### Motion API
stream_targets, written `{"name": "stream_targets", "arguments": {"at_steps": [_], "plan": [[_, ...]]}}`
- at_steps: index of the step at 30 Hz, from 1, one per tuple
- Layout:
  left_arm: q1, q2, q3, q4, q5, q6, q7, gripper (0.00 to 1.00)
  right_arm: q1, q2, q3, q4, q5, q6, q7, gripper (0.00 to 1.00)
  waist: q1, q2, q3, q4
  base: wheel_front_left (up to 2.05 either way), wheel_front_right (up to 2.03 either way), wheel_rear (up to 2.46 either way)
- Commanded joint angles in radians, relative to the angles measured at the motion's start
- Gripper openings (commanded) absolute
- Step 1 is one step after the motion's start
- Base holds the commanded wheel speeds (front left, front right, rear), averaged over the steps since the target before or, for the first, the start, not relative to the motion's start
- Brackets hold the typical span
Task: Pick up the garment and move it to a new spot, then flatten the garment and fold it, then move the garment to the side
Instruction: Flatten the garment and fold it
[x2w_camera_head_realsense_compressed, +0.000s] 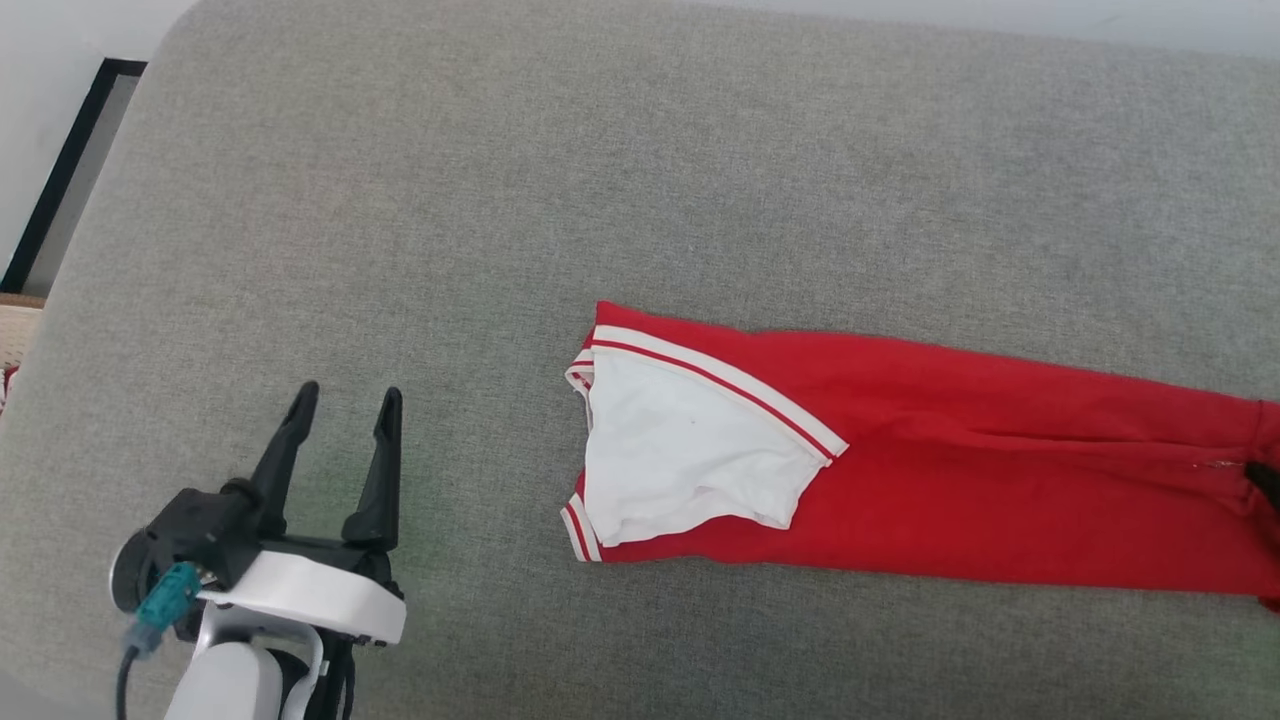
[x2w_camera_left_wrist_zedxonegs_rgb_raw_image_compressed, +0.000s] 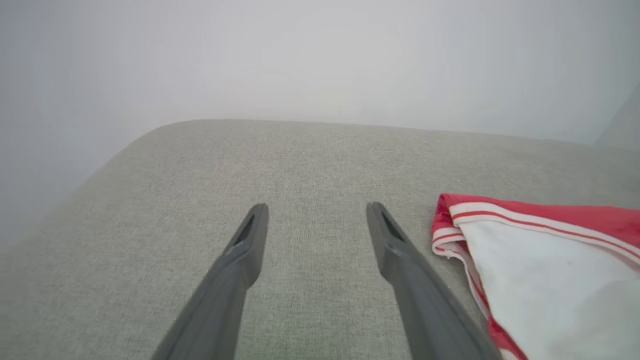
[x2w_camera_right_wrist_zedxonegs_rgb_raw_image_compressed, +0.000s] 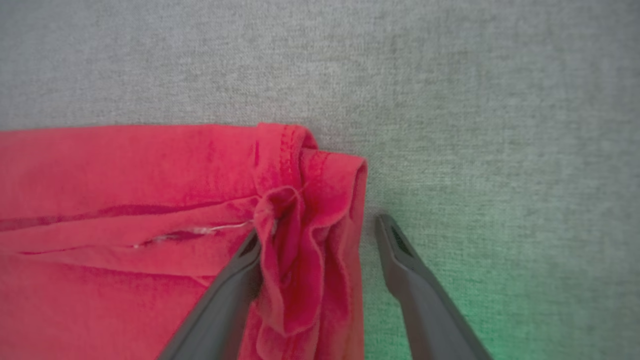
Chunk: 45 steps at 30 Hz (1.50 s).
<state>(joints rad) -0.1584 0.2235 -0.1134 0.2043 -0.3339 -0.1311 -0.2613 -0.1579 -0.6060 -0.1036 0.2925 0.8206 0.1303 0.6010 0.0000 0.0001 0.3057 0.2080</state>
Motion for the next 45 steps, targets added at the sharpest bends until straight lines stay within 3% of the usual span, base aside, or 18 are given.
{"name": "stream_targets", "arguments": {"at_steps": [1,7,8,9,10,11,20,32,41,45], "plan": [[0.012,-0.010,0.014,-0.028,0.043,0.002,-0.005,1.00,0.006,0.044,0.044,0.025,0.003,0.001,0.015,1.00,0.0000,-0.0001,0.001,0.000,0.00,0.00,0.00],[0.037,-0.040,0.022,-0.076,0.133,0.002,-0.005,1.00,-0.012,0.048,0.075,0.038,0.008,0.003,0.042,1.00,0.0000,-0.0001,0.002,-0.001,0.00,0.00,0.00],[0.043,-0.045,0.027,-0.072,0.139,0.002,-0.005,1.00,-0.011,0.050,0.089,0.040,0.012,0.004,0.055,0.47,0.0000,-0.0001,0.003,-0.001,0.00,0.00,0.00],[0.043,-0.045,0.027,-0.072,0.139,0.002,-0.005,1.00,-0.011,0.050,0.089,0.040,0.012,0.004,0.055,0.47,0.0000,-0.0001,0.003,-0.001,0.00,0.00,0.00],[0.042,-0.046,0.028,-0.070,0.141,0.002,-0.005,1.00,-0.012,0.049,0.092,0.040,0.014,0.004,0.060,0.27,0.0000,-0.0001,0.003,-0.001,0.00,0.00,0.00],[0.041,-0.047,0.029,-0.069,0.141,0.002,-0.005,1.00,-0.013,0.049,0.094,0.040,0.014,0.004,0.062,0.00,0.0000,-0.0001,0.003,-0.001,0.00,0.00,0.00],[0.044,-0.044,0.038,-0.072,0.138,0.002,-0.005,1.00,-0.023,0.013,0.066,0.036,0.024,0.000,0.066,0.00,0.0000,-0.0001,0.006,-0.015,0.00,0.00,0.00],[0.022,-0.027,0.030,-0.126,0.115,0.002,-0.005,1.00,-0.061,-0.069,-0.047,0.025,0.016,-0.002,0.045,0.00,0.0000,-0.0001,0.022,-0.097,0.00,0.00,0.00],[0.002,-0.009,0.010,-0.109,0.094,0.002,-0.005,1.00,-0.070,-0.162,-0.176,0.106,-0.004,-0.002,0.026,0.00,0.0000,-0.0001,0.028,-0.138,0.00,0.00,0.00],[-0.003,-0.016,0.023,-0.112,0.104,0.002,-0.005,1.00,-0.072,-0.174,-0.216,0.145,-0.019,-0.002,0.018,0.00,0.0000,-0.0001,0.026,-0.141,0.00,0.00,0.00]]}}
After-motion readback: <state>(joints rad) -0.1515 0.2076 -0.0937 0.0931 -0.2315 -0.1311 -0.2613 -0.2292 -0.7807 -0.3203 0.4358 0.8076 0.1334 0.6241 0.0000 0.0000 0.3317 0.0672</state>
